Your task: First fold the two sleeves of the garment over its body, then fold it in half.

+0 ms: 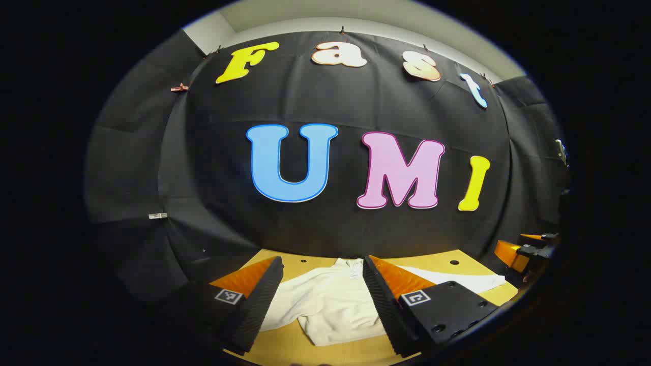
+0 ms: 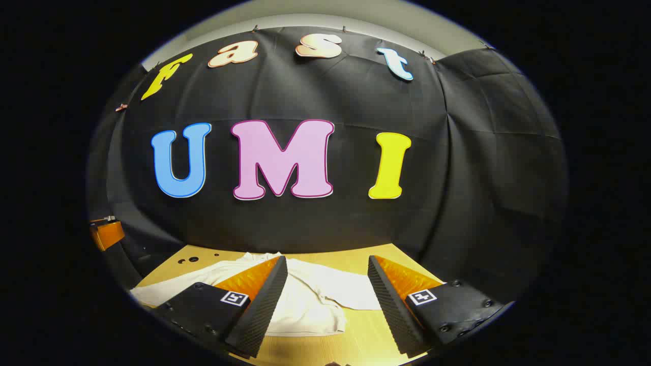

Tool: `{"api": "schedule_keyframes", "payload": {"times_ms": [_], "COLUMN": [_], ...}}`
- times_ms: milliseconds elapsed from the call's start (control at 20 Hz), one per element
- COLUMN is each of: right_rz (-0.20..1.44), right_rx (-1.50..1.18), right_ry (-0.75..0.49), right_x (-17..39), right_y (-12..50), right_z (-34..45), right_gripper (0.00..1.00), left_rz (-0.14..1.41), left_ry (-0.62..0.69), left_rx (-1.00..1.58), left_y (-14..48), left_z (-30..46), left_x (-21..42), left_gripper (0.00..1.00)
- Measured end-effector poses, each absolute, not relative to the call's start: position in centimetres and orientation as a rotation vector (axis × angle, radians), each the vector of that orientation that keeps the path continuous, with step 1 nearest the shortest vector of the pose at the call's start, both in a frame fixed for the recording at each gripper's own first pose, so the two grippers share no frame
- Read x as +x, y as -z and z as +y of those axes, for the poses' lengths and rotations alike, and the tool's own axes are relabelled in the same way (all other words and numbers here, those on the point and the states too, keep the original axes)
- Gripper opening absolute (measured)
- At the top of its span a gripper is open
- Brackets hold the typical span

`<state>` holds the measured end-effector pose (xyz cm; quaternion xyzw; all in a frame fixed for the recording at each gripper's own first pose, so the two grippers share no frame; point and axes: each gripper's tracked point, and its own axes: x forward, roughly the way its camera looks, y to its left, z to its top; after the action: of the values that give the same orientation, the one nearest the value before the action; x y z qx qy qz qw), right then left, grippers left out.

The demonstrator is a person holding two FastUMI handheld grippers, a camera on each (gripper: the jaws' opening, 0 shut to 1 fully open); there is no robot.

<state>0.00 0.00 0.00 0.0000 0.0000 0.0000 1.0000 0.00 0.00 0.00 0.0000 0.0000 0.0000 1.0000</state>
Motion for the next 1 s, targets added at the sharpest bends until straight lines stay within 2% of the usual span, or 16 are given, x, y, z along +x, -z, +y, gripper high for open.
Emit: {"api": "schedule_keyframes", "payload": {"times_ms": [1000], "right_rz": [0.052], "right_rx": [-0.036], "right_ry": [-0.082], "right_x": [1.2], "right_y": [2.9], "right_z": [2.4], "right_gripper": [0.97], "left_rz": [0.028], "left_ry": [0.014], "left_rx": [0.008], "left_y": [0.9], "left_z": [0.3], "left_x": [1.2], "left_gripper": [0.97]}}
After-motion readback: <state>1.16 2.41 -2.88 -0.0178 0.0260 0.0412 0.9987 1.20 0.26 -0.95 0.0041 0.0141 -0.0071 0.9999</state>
